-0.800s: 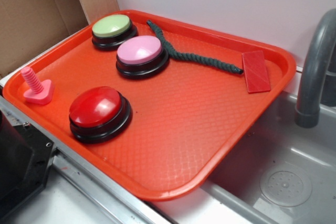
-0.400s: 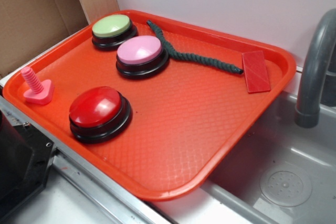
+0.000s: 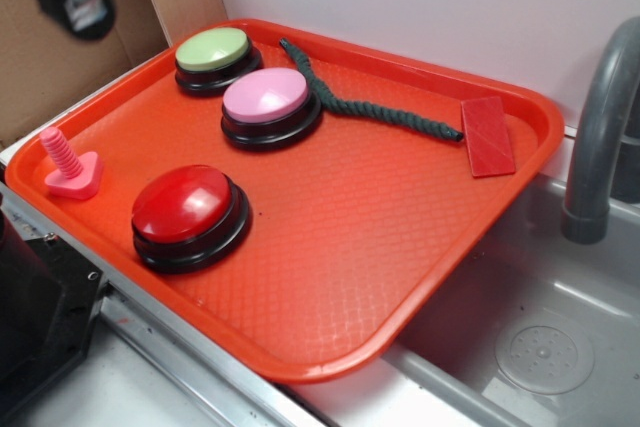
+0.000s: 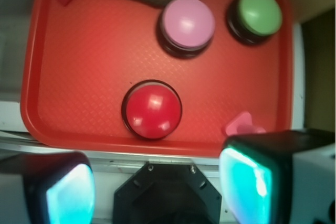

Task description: Push the red button.

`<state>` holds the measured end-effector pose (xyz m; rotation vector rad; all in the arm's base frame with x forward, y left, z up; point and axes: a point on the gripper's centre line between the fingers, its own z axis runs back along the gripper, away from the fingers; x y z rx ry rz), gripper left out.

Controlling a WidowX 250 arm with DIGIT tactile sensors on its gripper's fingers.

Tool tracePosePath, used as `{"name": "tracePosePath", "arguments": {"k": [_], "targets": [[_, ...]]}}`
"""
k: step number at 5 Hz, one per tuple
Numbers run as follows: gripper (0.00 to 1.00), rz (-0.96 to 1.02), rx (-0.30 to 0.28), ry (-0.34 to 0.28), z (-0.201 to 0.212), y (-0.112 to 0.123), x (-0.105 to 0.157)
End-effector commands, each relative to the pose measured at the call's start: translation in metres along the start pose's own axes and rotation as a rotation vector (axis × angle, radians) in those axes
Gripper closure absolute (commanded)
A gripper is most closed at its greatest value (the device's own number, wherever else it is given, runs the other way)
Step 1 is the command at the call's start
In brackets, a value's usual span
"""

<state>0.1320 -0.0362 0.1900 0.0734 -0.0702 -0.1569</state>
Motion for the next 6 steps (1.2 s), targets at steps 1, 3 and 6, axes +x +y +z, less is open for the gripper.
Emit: {"name": "tracePosePath", "arguments": {"k": [1, 3, 6], "targets": [[0.00, -0.092, 0.047, 0.003, -0.056, 0.013, -0.009], [0.00, -0.078, -0.007, -0.064, -0.100, 0.022, -0.013], [0.00, -0.145, -0.086, 0.017, -0.129, 0.022, 0.018]]}}
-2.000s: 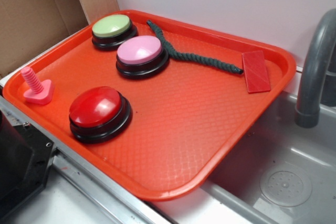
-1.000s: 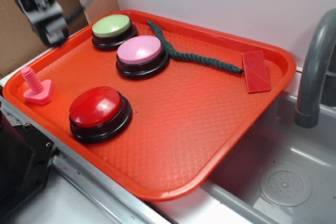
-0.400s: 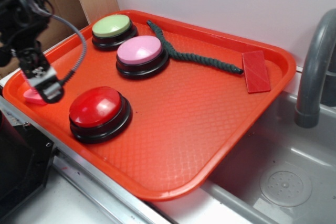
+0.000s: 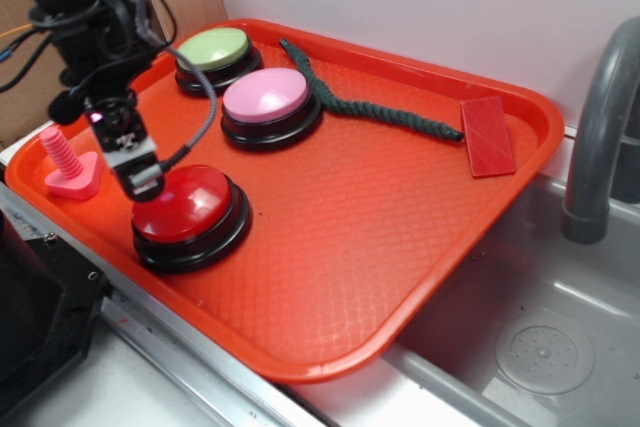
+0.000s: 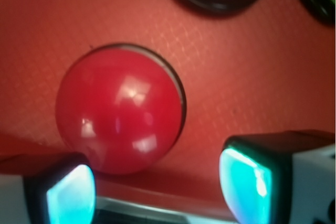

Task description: Push the red button.

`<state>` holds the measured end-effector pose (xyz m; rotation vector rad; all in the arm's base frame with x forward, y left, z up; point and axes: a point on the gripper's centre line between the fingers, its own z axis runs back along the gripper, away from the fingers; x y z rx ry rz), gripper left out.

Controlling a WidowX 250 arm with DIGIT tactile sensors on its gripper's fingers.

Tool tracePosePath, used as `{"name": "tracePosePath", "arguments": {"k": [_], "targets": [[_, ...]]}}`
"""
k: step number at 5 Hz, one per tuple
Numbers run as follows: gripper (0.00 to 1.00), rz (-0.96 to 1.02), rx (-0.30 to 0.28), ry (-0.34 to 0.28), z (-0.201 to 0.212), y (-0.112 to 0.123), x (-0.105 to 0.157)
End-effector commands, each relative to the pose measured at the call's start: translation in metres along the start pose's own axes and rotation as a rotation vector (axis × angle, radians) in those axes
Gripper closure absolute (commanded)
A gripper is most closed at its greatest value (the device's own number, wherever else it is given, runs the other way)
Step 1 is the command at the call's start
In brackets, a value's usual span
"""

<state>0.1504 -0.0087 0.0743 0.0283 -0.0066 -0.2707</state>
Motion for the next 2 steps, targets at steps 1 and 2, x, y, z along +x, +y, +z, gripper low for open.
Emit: {"name": "tracePosePath", "arguments": {"k": [1, 2], "targets": [[0.00, -0.071, -0.022, -0.066, -0.023, -0.002, 0.017], [0.00, -0.090, -0.049, -0.047, -0.036, -0.005, 0.018]]}}
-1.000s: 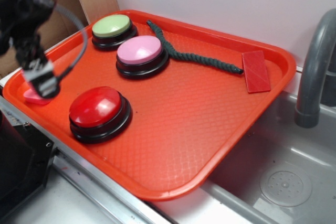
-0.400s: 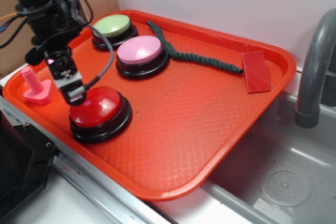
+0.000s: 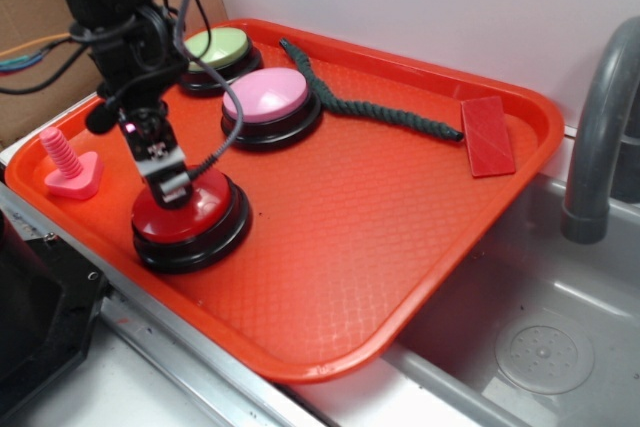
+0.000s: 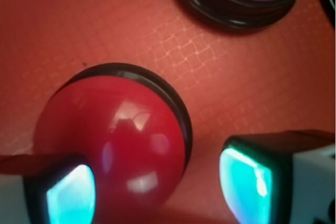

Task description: Push the red button.

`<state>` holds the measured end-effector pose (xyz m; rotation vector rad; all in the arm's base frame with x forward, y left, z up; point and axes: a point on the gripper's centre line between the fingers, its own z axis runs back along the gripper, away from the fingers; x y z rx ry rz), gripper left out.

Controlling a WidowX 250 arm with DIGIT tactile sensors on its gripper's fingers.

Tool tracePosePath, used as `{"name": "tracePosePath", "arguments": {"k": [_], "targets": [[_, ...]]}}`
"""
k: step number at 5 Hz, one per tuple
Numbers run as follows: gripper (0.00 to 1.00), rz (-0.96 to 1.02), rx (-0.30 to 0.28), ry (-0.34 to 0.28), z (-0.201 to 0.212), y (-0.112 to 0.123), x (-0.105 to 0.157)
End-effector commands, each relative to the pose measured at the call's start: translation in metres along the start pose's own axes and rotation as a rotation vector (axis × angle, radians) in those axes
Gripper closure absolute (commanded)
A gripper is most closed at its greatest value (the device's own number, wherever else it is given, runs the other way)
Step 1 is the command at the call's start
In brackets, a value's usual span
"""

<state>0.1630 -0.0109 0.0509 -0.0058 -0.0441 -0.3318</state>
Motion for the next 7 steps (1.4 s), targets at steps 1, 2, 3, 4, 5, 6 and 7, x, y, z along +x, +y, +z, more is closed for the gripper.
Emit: {"name": "tracePosePath", "arguments": {"k": [1, 2, 3, 4, 5, 6, 7], "targets": [[0.00, -0.038, -0.025, 0.008, -0.013, -0.004, 0.006], [0.00, -0.010, 0.011, 0.008, 0.016, -0.004, 0.008], [0.00, 0.016, 0.064, -0.016, 0.053, -0.006, 0.005], [0.00, 0.040, 0.057, -0.013, 0.075, -0.010, 0.002], [0.00, 0.074, 0.032, 0.014, 0.089, -0.012, 0.002], [0.00, 0.081, 0.008, 0.016, 0.095, -0.013, 0.002], [0.00, 0.088, -0.014, 0.017, 0.097, -0.013, 0.002]]}}
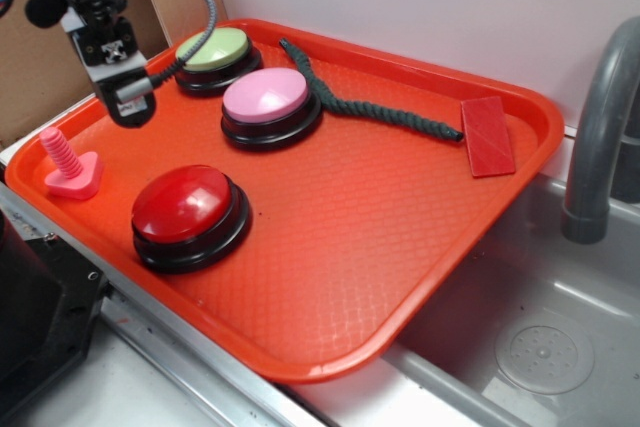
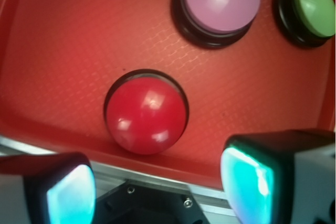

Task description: Push the red button.

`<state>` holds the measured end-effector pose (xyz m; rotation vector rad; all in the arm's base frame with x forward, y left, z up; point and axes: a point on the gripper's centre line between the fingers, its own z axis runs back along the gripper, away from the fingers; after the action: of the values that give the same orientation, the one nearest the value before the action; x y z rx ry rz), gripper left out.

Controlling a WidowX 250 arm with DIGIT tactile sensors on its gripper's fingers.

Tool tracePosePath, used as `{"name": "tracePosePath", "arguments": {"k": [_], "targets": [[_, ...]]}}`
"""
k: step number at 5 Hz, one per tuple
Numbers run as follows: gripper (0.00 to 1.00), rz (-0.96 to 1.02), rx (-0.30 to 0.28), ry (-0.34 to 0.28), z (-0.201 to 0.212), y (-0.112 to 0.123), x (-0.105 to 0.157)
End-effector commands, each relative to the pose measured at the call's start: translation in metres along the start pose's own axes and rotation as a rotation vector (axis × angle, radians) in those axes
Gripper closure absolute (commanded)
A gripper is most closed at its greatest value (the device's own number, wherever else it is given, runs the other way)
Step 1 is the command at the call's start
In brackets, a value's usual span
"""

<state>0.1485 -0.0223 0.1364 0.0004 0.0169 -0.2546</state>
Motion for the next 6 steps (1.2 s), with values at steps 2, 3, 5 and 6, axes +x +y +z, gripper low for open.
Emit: {"name": "tracePosePath", "arguments": {"k": [2, 3, 5, 6], "targets": [[0.00, 0.004, -0.001, -0.052, 0.015, 0.000, 0.010], [0.00, 0.010, -0.011, -0.051, 0.019, -0.001, 0.010], [0.00, 0.025, -0.008, -0.050, 0.029, -0.003, 0.008], [0.00, 0.033, -0.004, -0.053, 0.032, -0.005, 0.007]]}}
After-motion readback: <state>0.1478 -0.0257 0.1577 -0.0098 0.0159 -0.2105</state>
